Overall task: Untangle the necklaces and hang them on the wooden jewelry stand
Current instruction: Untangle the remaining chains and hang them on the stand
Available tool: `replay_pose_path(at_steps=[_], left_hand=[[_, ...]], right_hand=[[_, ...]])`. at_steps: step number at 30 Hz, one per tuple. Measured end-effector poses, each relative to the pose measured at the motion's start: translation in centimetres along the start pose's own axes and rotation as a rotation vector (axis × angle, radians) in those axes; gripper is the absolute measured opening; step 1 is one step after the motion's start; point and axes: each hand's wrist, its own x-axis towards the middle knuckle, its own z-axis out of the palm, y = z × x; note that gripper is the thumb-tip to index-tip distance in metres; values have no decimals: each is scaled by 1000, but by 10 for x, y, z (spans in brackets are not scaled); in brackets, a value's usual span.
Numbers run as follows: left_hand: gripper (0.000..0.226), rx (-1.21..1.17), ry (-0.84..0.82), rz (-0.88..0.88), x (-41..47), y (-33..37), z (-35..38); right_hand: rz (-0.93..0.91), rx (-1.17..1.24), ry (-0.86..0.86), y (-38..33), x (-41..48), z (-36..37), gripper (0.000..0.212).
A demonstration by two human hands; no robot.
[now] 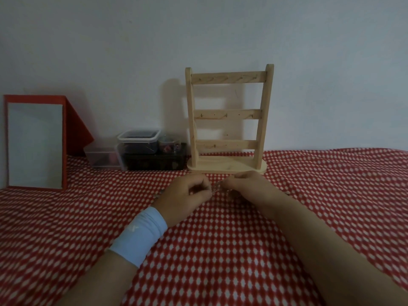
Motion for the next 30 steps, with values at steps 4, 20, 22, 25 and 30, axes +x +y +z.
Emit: replay_pose_path(at_steps=[4, 20, 22, 25, 30], left_hand=[[22, 130, -199, -119, -1, 11, -6], [29, 441, -206, -373, 5, 32, 21], [28, 246, -196, -423, 5, 36, 21], [23, -128, -114, -531, 2, 41, 24], [13, -444, 157, -617, -2, 37, 30]], right_hand=[[-5, 1, 2, 2, 0, 0, 24], [-49, -145, 28, -3, -5, -2, 20], [-73, -175, -12, -4, -6, -4, 20], [-79, -137, -44, -5, -10, -7, 20], [-69, -46, -54, -4, -9, -10, 19]])
